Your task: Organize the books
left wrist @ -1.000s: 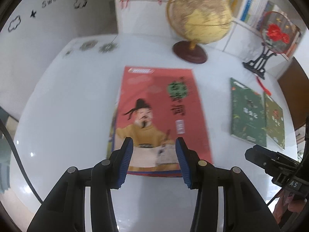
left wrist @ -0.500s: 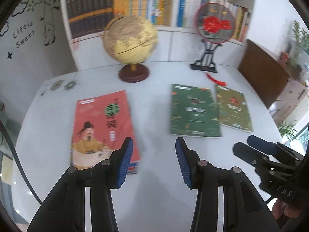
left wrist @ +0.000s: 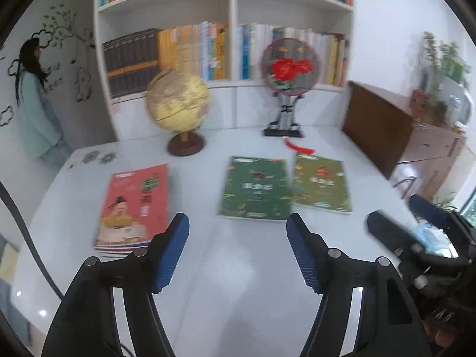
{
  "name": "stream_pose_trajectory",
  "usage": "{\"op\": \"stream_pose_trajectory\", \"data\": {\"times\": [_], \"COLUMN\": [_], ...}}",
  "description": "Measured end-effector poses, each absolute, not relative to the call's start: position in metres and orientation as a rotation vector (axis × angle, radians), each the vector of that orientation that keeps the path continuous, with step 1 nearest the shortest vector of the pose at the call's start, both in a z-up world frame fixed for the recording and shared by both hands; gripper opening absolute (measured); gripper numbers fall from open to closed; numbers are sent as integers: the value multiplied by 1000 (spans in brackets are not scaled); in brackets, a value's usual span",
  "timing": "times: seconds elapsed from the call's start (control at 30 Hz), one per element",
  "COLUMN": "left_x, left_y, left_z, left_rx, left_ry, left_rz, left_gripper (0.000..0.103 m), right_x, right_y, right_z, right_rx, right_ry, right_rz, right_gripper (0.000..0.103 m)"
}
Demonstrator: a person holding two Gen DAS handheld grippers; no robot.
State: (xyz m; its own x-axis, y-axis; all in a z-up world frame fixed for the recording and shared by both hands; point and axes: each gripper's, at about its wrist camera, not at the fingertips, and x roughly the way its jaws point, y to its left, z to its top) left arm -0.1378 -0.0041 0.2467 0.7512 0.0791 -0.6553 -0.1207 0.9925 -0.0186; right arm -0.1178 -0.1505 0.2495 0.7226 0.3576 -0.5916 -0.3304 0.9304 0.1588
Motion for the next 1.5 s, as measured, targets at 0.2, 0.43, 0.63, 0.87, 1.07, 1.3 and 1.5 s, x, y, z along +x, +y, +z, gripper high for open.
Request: {"op": "stream_pose_trajectory", "data": {"times": [0.2, 0.43, 0.63, 0.87, 1.07, 1.3, 1.5], "left_x": [-122, -100, -96, -93, -94, -97, -100], "left_y": [-14, -27, -25, -18, -15, -14, -10], "left_z": [227, 213, 207, 203, 201, 196, 197], "left_rx": [-240, -200, -170, -118, -86, -34, -40], "left_ry": [714, 761, 788, 800, 801, 810, 802], "left_rz": [-86, -135, -112, -72, -58, -55, -39], "left_gripper": [65, 65, 65, 65, 65, 65, 65], "right_x": [-125, -108, -98, -90, -82, -80, -82], "right_y": [-183, -200, -193, -181, -175, -169, -165], "right_z": [237, 228, 219, 208, 198, 187, 187], "right_rx": [77, 99, 79, 59, 87, 42, 15], "right_ry": [712, 759, 792, 824, 848, 858, 848], "right_rz": [305, 206, 198, 213, 225, 205, 215], "right_gripper": [88, 88, 88, 88, 88, 88, 88]}}
